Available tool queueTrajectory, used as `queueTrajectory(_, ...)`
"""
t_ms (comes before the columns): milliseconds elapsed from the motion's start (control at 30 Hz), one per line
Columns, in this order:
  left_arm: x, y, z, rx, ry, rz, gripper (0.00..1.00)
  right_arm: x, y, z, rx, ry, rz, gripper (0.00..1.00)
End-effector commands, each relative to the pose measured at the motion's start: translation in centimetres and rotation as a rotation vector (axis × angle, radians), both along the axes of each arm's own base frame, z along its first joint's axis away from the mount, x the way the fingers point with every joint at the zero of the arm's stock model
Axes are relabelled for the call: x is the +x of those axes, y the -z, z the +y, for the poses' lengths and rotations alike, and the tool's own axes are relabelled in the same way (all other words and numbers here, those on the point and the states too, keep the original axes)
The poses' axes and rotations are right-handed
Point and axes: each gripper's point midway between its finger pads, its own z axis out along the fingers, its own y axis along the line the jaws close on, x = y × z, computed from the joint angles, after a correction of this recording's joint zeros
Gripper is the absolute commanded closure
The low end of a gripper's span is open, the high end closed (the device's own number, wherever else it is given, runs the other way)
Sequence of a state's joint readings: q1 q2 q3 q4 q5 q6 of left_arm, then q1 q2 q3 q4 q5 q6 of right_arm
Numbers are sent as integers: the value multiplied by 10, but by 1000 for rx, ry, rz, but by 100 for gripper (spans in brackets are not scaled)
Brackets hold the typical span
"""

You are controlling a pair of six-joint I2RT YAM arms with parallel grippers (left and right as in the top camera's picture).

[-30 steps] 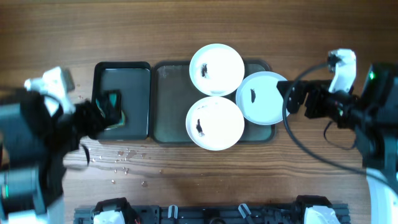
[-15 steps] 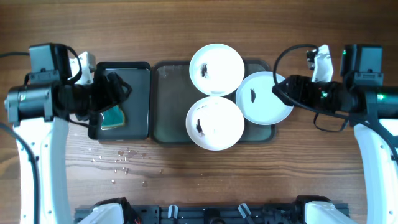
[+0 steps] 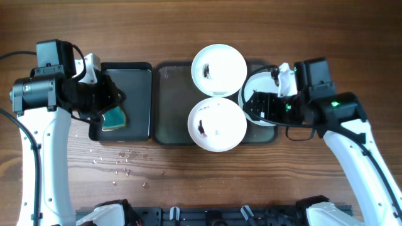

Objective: Clean dirty plates on tray and stack at the side
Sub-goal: 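Grip the rim of the lower-left white plate with the right gripper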

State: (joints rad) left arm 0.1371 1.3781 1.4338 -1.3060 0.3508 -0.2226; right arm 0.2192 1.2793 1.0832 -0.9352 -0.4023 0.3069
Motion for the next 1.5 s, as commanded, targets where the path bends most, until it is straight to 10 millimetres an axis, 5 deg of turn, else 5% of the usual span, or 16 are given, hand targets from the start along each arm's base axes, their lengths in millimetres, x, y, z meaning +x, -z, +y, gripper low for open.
queueTrajectory(0, 2, -4, -3, -11, 15, -12, 84, -2, 26, -5, -20, 78, 55, 23)
queueTrajectory(100, 2, -4, -3, -10, 15, -12, 85, -2, 46, -12, -72, 128, 57, 50)
queueTrajectory(233, 2, -4, -3, -10, 15, -12, 85, -2, 67, -9, -98, 112, 46, 72)
queueTrajectory(600, 2, -3, -2, -4, 13, -11, 82, 1, 118, 3, -200, 53, 121, 69)
queueTrajectory(800, 2, -2, 1, 14, 6, -8, 82, -2, 143, 9, -226, 25, 181, 78)
queueTrajectory(1167, 2, -2, 1, 14, 6, -8, 81, 1, 150, 11, -226, 24, 182, 96)
queueTrajectory(1467, 2, -2, 1, 14, 6, -8, 81, 10, 142, 32, -109, -7, 148, 96)
